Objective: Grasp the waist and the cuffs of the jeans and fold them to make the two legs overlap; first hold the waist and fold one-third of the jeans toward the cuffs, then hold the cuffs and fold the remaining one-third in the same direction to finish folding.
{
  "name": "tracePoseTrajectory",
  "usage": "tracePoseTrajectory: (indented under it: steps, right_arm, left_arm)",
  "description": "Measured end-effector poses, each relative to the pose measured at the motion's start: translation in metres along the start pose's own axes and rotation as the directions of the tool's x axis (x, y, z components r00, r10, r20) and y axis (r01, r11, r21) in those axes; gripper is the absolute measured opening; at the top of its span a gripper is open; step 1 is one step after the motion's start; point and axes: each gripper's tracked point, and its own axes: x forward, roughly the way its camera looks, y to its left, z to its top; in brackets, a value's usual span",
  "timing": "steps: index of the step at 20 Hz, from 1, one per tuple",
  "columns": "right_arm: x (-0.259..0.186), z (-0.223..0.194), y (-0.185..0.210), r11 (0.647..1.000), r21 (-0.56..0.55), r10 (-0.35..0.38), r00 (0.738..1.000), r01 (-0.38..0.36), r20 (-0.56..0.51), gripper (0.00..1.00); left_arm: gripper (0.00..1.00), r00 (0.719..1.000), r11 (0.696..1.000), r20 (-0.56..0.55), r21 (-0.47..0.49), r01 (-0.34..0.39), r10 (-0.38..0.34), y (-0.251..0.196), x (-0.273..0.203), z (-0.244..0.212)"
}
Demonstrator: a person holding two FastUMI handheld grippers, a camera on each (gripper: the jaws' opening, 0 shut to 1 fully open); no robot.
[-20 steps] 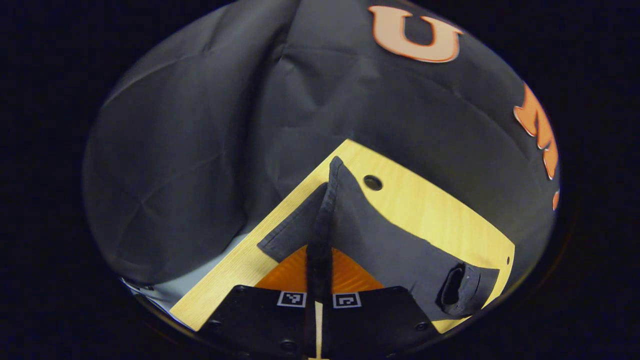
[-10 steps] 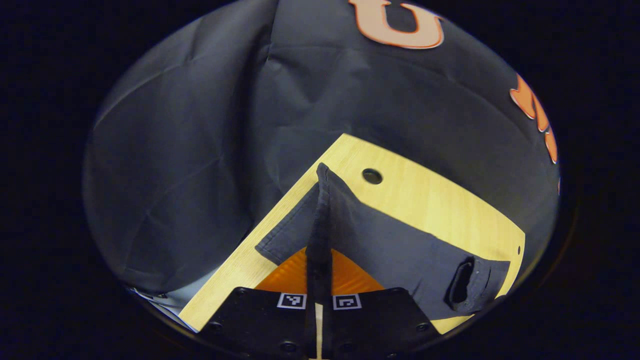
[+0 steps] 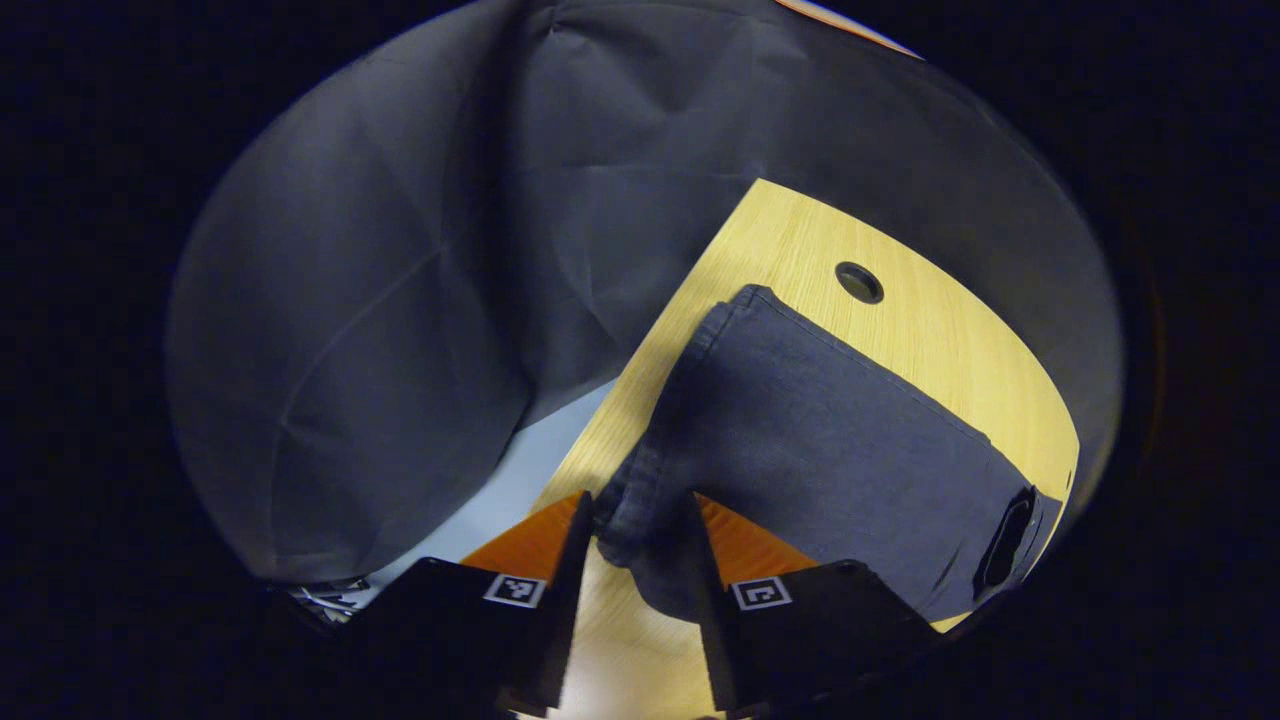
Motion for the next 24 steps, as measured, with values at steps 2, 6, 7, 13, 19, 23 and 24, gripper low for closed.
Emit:
tracePoseTrajectory:
  steps: [2, 6, 7, 13, 19, 23, 24]
  right_arm:
    - [-0.008, -0.008, -0.001, 1.000, -0.001, -0.016, 1.000, 0.016, -0.002, 0.99]
    - [-0.014, -0.015, 0.011, 1.000, 0.014, -0.024, 1.000, 0.024, -0.004, 0.99]
    - [-0.015, -0.017, 0.014, 0.999, 0.018, -0.026, 1.000, 0.026, -0.003, 0.98]
    - [-0.026, -0.021, 0.030, 0.999, 0.022, -0.027, 1.000, 0.027, 0.014, 0.99]
    - [-0.041, -0.015, 0.027, 0.997, 0.015, -0.077, 0.995, 0.076, 0.070, 0.99]
    - [-0.045, -0.005, 0.030, 0.995, 0.018, -0.096, 0.989, 0.095, 0.110, 0.98]
    - [-0.047, -0.003, 0.031, 0.995, 0.023, -0.098, 0.988, 0.096, 0.116, 0.98]
  left_arm:
    - [0.64, 1.000, 0.999, -0.011, 0.028, 0.021, -0.021, 0.002, -0.007, -0.002]
    - [0.73, 0.999, 0.995, -0.033, 0.089, 0.045, -0.042, -0.001, -0.009, -0.005]
    - [0.73, 0.998, 0.994, -0.043, 0.101, 0.048, -0.044, -0.001, -0.003, -0.009]
    - [0.04, 0.988, 0.985, 0.001, 0.085, 0.152, -0.153, -0.020, -0.007, -0.011]
    - [0.02, 0.943, 0.960, 0.184, 0.096, 0.262, -0.276, -0.021, -0.072, 0.020]
    - [0.02, 0.891, 0.928, 0.268, 0.178, 0.328, -0.367, -0.018, -0.143, 0.044]
    - [0.02, 0.875, 0.915, 0.281, 0.210, 0.344, -0.394, -0.014, -0.163, 0.052]
